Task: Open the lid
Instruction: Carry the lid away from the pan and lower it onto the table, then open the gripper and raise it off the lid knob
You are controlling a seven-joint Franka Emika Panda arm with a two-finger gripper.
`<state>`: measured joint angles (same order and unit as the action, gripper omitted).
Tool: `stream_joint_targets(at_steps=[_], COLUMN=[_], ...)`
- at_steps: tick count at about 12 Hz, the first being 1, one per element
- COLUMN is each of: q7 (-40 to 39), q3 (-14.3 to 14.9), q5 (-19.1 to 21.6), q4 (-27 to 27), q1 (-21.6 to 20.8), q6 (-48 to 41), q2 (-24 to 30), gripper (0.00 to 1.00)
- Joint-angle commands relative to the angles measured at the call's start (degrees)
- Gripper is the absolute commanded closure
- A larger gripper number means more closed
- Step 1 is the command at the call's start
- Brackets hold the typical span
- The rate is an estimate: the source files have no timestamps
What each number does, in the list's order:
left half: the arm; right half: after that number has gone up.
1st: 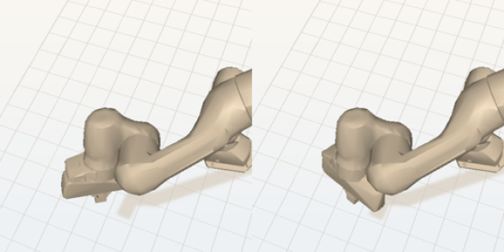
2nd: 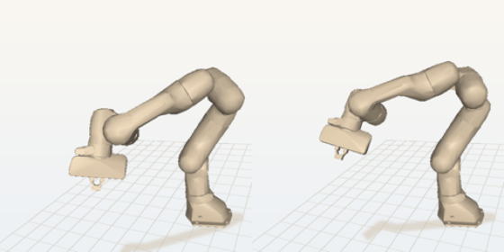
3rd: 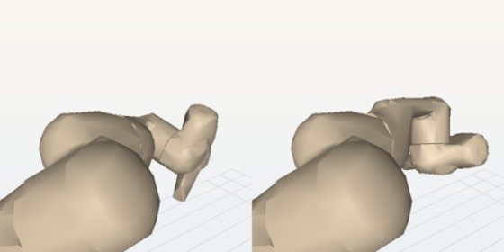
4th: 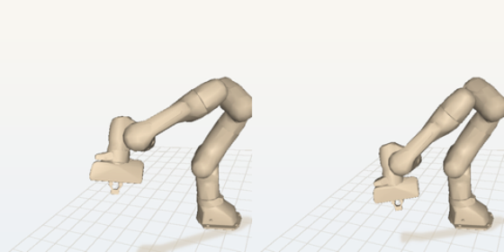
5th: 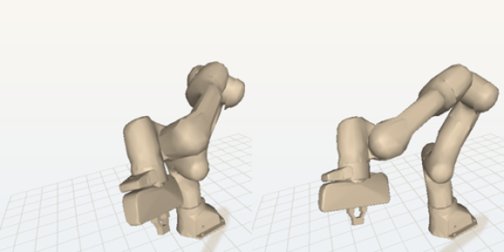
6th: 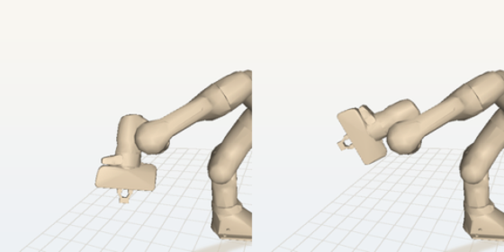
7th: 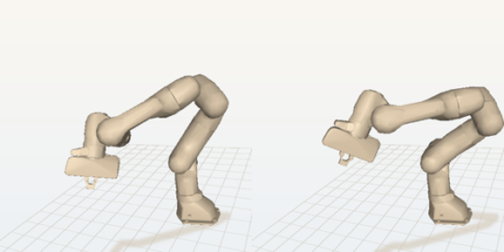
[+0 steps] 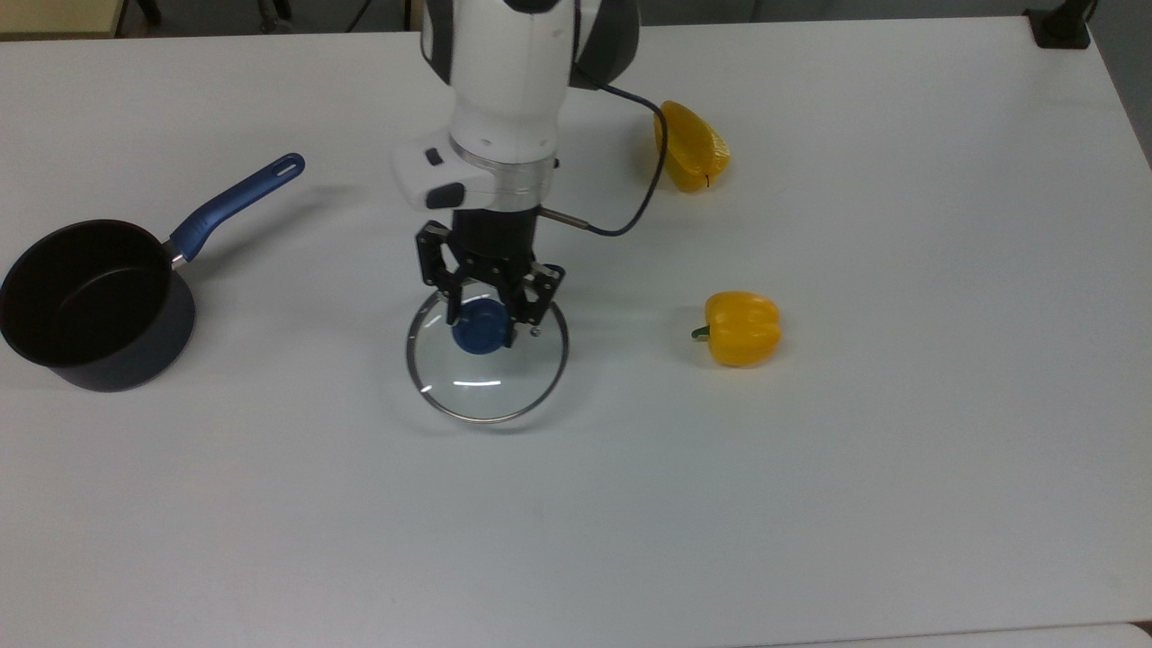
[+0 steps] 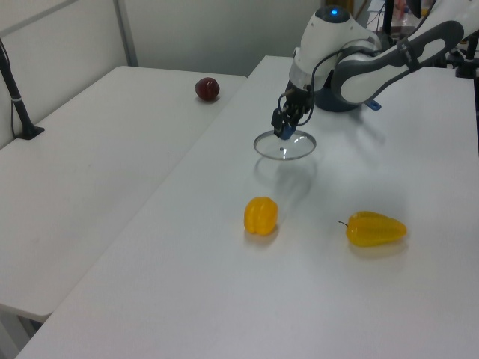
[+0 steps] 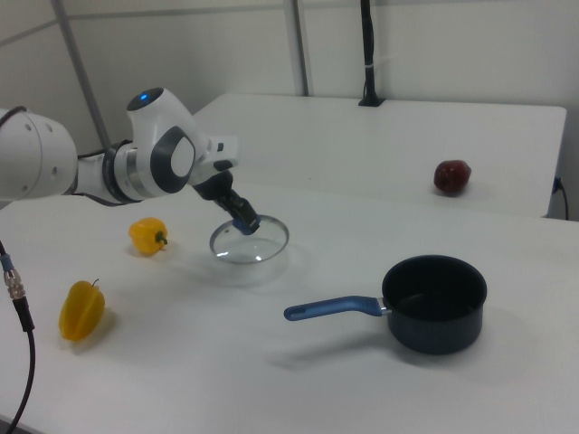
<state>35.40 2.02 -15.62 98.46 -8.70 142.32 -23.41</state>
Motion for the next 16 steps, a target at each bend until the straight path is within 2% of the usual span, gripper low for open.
stream_joint_targets(at_steps=[1, 2, 6, 7, 8, 9, 11, 14, 16], q7=[1.95, 2.04, 2.04, 2.04, 2.04, 2.13, 1.95, 0.47, -3.21], q3=[-0.44, -0.44, -0.44, -0.44, -0.44, -0.44, -0.44, -0.53, -0.53], q5=[-2.92, -4.76, -6.26, -6.27, -6.27, -6.18, -6.18, -5.57, -3.99], q4=[0.42, 0.42, 0.07, 0.07, 0.07, 0.07, 0.07, 0.07, 0.07], q1=[-2.37, -2.46, -2.55, -2.55, -2.55, -2.55, -2.38, -1.76, -0.80], q6=[0.15, 1.11, 4.19, 4.19, 4.02, 3.58, 2.70, -6.75, -12.04], q2=[-1.98, -3.04, -4.36, -4.36, -4.36, -3.93, -2.79, 2.99, 6.17], gripper=[0.65, 0.65, 0.64, 0.57, 0.22, 0.00, 0.00, 0.00, 0.00])
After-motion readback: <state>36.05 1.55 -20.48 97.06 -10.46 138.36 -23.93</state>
